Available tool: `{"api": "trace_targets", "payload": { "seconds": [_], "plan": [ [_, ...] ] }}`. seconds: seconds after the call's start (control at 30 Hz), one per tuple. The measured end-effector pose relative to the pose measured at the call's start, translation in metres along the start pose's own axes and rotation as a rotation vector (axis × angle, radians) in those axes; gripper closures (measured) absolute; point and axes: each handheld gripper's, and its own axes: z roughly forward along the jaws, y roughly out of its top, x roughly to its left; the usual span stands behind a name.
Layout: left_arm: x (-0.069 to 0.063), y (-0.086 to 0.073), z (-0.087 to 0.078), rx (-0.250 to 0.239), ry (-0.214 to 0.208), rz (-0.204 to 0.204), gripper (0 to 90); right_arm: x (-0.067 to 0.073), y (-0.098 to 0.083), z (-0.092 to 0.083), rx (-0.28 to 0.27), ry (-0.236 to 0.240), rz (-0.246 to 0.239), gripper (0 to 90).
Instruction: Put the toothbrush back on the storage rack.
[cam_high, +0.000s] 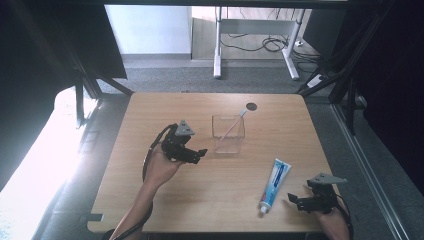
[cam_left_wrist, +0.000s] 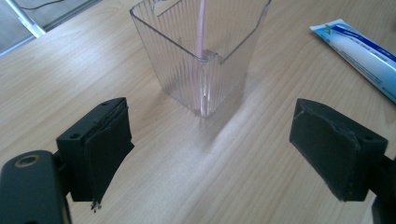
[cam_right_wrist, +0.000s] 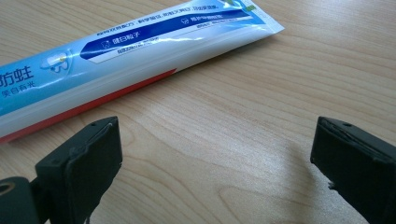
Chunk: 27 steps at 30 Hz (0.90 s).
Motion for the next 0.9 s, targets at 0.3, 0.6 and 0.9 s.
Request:
{"api": "trace_targets", "payload": {
  "seconds": [0.3, 0.6, 0.9],
  "plan": [
    [-0.010, -0.021, -0.015, -0.010, 0.019, 0.019, 13.1, 0.001, 0.000, 0.001, 0.002, 0.000, -0.007, 2.6],
    [-0.019, -0.045, -0.024, -0.009, 0.036, 0.026, 13.1, 0.002, 0.001, 0.001, -0.001, 0.001, -0.016, 3.6],
    [-0.024, -0.073, -0.027, -0.003, 0.044, -0.015, 13.1, 0.003, 0.001, 0.001, 0.000, -0.003, -0.013, 3.6]
  ]
}}
